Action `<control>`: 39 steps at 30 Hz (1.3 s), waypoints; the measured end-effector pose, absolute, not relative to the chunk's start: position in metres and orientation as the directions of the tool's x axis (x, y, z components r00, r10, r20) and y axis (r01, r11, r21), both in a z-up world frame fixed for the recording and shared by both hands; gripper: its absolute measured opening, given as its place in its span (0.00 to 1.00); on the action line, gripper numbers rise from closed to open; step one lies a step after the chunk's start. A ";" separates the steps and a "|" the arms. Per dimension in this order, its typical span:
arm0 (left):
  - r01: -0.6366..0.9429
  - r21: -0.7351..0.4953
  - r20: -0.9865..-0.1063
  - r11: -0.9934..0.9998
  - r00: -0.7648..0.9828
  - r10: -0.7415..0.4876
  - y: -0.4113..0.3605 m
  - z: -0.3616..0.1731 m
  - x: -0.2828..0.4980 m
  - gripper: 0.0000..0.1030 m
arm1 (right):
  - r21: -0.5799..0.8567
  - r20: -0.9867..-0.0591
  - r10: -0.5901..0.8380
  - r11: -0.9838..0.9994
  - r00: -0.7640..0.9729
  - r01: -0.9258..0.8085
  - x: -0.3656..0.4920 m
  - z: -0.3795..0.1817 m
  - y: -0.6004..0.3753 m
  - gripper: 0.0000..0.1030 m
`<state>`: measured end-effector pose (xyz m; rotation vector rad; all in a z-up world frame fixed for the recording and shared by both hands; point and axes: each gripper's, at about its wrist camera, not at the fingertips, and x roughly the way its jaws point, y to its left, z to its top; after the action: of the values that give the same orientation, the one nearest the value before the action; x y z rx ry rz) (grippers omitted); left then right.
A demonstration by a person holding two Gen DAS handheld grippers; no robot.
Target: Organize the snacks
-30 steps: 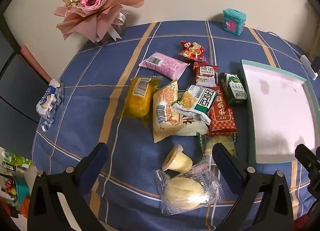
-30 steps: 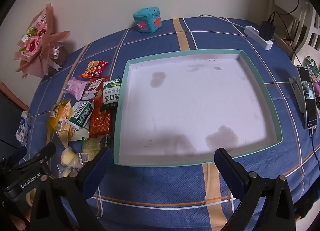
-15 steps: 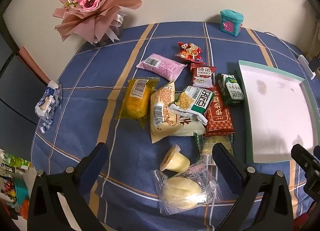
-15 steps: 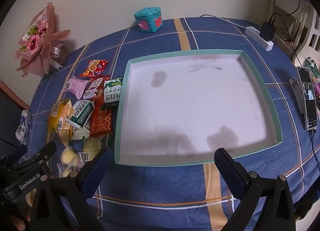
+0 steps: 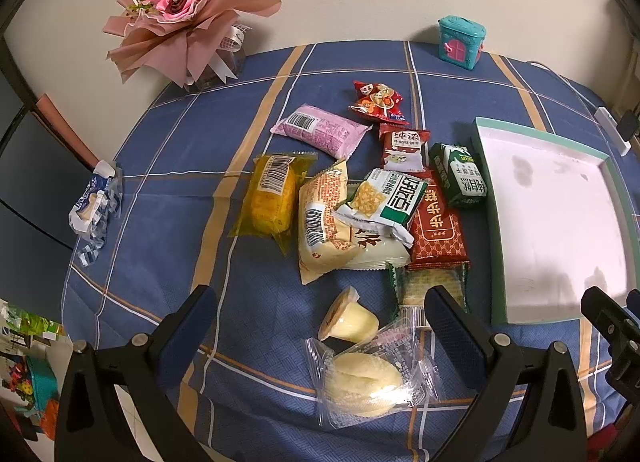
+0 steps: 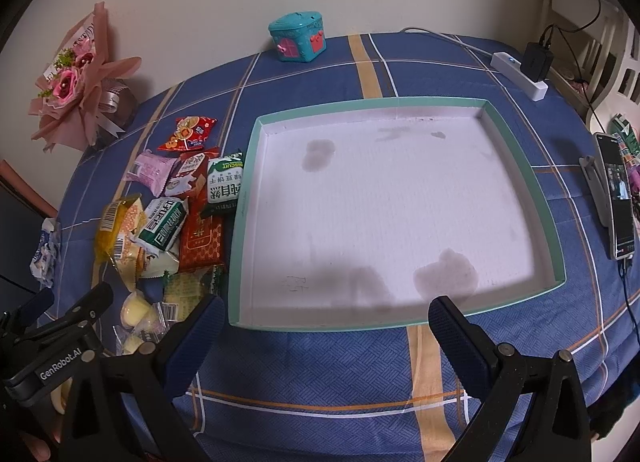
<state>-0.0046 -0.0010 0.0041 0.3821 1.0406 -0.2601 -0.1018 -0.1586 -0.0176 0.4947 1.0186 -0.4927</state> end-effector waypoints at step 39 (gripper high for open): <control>0.386 0.185 -0.875 0.904 0.483 -0.027 -0.001 0.002 -0.008 1.00 | 0.153 -0.888 -0.155 0.789 0.434 0.596 -0.101 -0.018 -0.157 1.00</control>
<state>-0.0080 -0.0007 0.0020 0.3837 1.0431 -0.2588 -0.1008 -0.1568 -0.0175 0.4895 1.0232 -0.4915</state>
